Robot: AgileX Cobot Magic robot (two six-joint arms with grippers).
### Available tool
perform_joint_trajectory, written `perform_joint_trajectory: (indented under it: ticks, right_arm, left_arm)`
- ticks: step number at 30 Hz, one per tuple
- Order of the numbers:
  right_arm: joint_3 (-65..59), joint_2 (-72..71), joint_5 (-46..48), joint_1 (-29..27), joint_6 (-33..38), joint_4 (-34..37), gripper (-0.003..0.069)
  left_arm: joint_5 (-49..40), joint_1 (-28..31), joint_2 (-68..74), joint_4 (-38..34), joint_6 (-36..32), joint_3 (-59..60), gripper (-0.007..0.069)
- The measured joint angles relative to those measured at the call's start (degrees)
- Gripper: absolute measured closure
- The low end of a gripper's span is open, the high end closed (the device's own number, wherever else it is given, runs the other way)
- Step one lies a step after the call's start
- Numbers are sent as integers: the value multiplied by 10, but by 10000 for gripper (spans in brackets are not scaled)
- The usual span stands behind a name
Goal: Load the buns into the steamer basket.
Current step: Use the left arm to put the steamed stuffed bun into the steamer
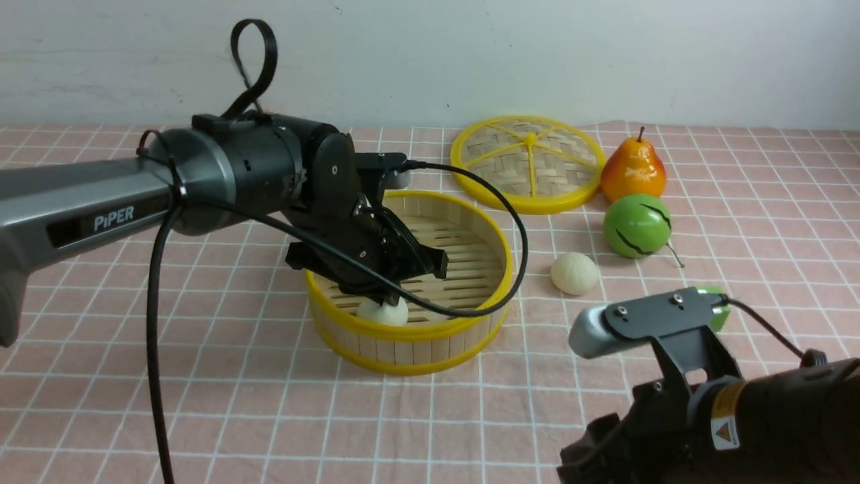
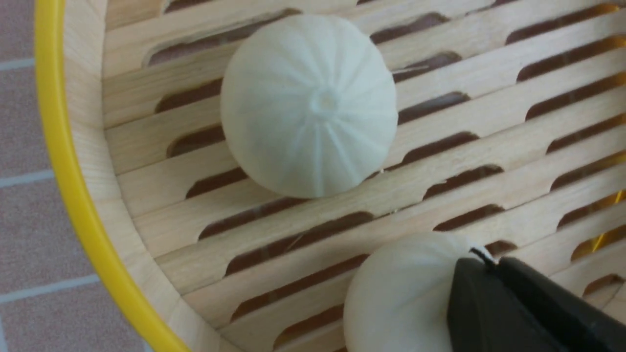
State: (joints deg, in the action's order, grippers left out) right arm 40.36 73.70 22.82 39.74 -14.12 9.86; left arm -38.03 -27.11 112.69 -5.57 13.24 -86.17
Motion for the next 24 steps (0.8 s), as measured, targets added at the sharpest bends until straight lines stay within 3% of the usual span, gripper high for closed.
perform_joint_trajectory:
  ticks: [13, 21, 24]
  right_arm:
    - [0, 0, -104, -7, 1, -115, 417]
    - [15, 0, -78, -46, -18, -124, 417]
    - [33, 0, -42, -61, -18, -136, 417]
  left_arm:
    - [53, 0, -27, -1, 1, 2, 638]
    - [46, 0, -6, 2, 0, 2, 635]
    - [29, 0, 20, -5, 0, 2, 594]
